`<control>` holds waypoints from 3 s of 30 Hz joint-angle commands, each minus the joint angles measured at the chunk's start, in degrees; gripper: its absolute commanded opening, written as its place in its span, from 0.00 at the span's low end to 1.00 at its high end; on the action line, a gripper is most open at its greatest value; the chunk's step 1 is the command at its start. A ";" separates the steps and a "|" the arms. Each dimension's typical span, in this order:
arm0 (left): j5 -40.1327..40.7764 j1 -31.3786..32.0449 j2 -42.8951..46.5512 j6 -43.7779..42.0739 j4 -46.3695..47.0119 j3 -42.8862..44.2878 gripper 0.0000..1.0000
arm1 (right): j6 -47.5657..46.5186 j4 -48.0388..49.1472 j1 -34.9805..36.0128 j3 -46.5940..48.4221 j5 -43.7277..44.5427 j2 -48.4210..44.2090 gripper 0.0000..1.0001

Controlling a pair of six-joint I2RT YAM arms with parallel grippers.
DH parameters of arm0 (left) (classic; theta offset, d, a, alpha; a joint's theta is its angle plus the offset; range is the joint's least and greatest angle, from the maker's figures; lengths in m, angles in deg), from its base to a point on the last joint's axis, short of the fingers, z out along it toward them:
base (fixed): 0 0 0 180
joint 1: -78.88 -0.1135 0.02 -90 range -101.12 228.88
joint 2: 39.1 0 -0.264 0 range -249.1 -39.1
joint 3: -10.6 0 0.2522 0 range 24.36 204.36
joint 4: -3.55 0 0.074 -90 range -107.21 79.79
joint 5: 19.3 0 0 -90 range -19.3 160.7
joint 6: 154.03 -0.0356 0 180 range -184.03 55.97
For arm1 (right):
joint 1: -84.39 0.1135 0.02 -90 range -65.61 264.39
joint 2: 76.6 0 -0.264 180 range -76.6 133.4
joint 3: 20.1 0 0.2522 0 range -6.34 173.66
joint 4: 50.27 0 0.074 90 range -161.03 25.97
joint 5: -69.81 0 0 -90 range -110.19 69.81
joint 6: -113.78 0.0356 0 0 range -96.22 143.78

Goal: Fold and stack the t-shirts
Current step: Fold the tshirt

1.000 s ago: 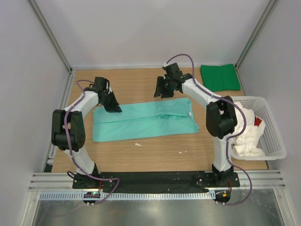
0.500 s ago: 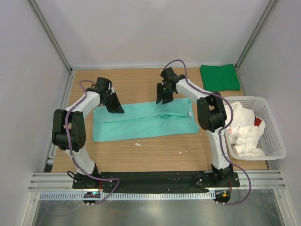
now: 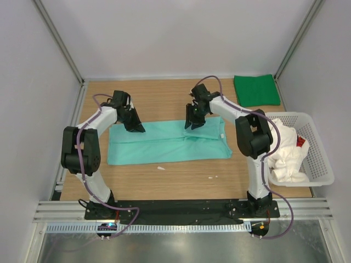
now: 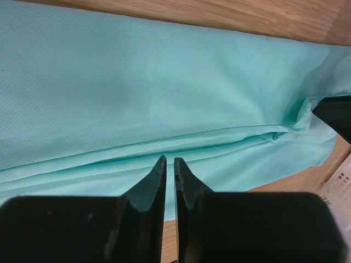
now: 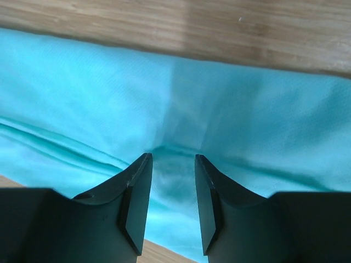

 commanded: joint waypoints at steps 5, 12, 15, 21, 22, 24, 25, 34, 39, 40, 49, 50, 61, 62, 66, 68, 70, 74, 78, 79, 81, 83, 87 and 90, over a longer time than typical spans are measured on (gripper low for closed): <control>-0.99 0.03 0.19 -1.05 0.84 -0.56 0.10 | 2.97 1.04 0.68 -6.31 -7.30 -8.91 0.42; -1.25 0.03 0.55 -1.23 0.75 -0.82 0.10 | 5.17 2.08 -0.64 -15.20 -11.01 -17.26 0.42; -4.32 0.12 0.11 -0.44 3.37 -0.99 0.11 | 4.64 1.48 -2.31 -12.30 -6.44 -16.40 0.45; -9.42 7.75 -3.84 2.89 13.64 3.74 0.17 | 4.20 0.77 -8.09 -10.01 2.78 -13.85 0.49; -10.21 8.64 -4.89 4.39 16.89 4.01 0.16 | 3.76 0.86 -8.89 -9.57 3.14 -13.49 0.49; -10.92 11.00 -8.84 10.01 24.64 6.19 0.15 | 2.62 0.77 -10.39 -9.04 3.76 -12.35 0.50; -11.10 11.71 -10.42 11.51 26.66 7.17 0.14 | 2.18 1.30 -11.61 -8.87 3.76 -12.09 0.50; -7.93 15.41 -22.65 19.69 35.99 15.61 0.24 | -4.32 4.29 -15.49 -7.81 2.80 -9.89 0.53; -8.55 16.20 -23.45 19.78 36.43 15.09 0.29 | -3.45 7.09 -15.58 -9.57 -1.07 -9.45 0.53; -8.64 16.29 -23.62 19.87 36.35 15.00 0.29 | -3.19 7.19 -15.58 -10.18 -1.16 -9.36 0.53; -10.83 17.52 -23.10 19.17 34.86 13.51 0.29 | -4.50 6.93 -15.58 -11.85 -1.42 -9.01 0.49; -11.01 17.70 -22.83 18.73 34.68 13.25 0.29 | -4.41 6.93 -15.58 -12.03 -1.60 -9.01 0.49; -11.62 18.14 -20.28 14.51 28.26 12.36 0.29 | -3.97 7.98 -15.58 -14.84 -2.30 -9.98 0.45; -11.71 18.14 -20.46 14.51 28.09 12.54 0.29 | -4.06 7.89 -15.58 -14.76 -2.30 -9.80 0.45; -12.94 18.23 -20.99 14.51 27.91 12.89 0.28 | -3.97 7.63 -15.58 -14.76 -2.13 -10.24 0.42; -13.38 18.23 -20.90 14.51 27.91 12.72 0.27 | -4.06 7.63 -15.58 -14.93 -2.30 -10.41 0.40; -13.82 18.40 -20.72 14.33 27.91 12.54 0.24 | -4.06 7.45 -15.58 -15.19 -2.48 -10.59 0.36; -15.31 18.84 -19.93 14.42 28.17 12.19 0.18 | -3.71 6.49 -15.58 -15.55 -3.27 -11.55 0.26; -16.37 19.37 -18.18 14.42 28.26 10.88 0.17 | -2.75 5.87 -15.58 -17.38 -5.46 -13.13 0.25; -16.72 19.54 -17.83 14.51 28.26 10.43 0.17 | -2.05 5.78 -15.58 -18.00 -6.86 -13.66 0.25; -17.07 20.07 -16.69 14.60 28.35 9.03 0.17 | -1.17 6.04 -15.58 -19.67 -8.01 -14.98 0.25; -17.34 20.77 -15.54 14.42 28.44 7.71 0.17 | -0.38 6.48 -15.67 -23.53 -9.15 -18.49 0.25; -17.60 21.74 -12.55 14.16 28.35 3.41 0.17 | -0.81 5.52 -15.58 -31.60 -9.33 -26.22 0.27; -18.83 23.05 -9.83 13.98 28.26 -0.37 0.18 | 0.15 4.11 -15.58 -37.93 -12.91 -31.58 0.28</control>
